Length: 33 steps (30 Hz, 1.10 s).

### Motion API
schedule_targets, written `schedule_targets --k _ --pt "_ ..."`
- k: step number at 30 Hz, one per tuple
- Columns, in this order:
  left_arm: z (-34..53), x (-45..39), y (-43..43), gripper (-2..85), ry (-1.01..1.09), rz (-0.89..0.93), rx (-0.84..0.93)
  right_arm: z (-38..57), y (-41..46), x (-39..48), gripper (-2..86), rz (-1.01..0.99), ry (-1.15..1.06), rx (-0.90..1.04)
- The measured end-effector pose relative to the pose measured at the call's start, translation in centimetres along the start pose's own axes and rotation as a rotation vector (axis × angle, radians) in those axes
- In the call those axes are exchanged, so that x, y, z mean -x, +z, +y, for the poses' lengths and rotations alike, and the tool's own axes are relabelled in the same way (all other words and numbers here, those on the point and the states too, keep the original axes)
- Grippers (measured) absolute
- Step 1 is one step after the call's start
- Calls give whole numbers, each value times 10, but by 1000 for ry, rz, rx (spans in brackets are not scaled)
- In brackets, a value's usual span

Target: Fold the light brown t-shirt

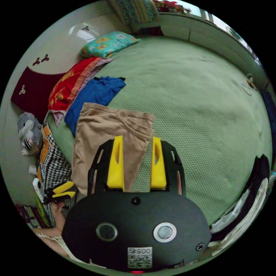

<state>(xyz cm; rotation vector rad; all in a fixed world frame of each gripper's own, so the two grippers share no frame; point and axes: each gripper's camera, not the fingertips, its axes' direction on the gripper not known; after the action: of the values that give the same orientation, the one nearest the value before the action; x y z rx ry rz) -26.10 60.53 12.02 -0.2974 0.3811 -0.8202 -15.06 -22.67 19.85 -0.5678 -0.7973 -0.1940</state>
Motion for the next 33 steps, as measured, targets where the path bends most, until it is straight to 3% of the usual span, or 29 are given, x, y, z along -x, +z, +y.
schedule_targets --k 4,8,12,17,21,25,30,33 --pt "-7 -4 -1 122 -2 -33 -7 6 34 -5 98 -115 70 68" --pt "-17 -14 -5 111 8 -38 -39 12 29 -1 -1 -95 74 100" --pt "-35 -42 0 114 75 -53 -69 20 -1 -23 -12 -125 91 85" --pt "-71 -74 30 115 158 -3 -59 27 -52 -68 -2 120 139 -1" --pt "-115 -101 58 116 213 0 -37 48 -91 -92 28 130 280 -123" --pt "-161 -120 68 143 225 -63 -43 128 -126 -33 38 -11 51 -247" --pt "-178 -116 94 168 206 -137 -13 267 -116 69 66 71 -172 -299" --pt "-172 -102 121 158 167 -129 46 310 -91 112 87 239 -222 -231"
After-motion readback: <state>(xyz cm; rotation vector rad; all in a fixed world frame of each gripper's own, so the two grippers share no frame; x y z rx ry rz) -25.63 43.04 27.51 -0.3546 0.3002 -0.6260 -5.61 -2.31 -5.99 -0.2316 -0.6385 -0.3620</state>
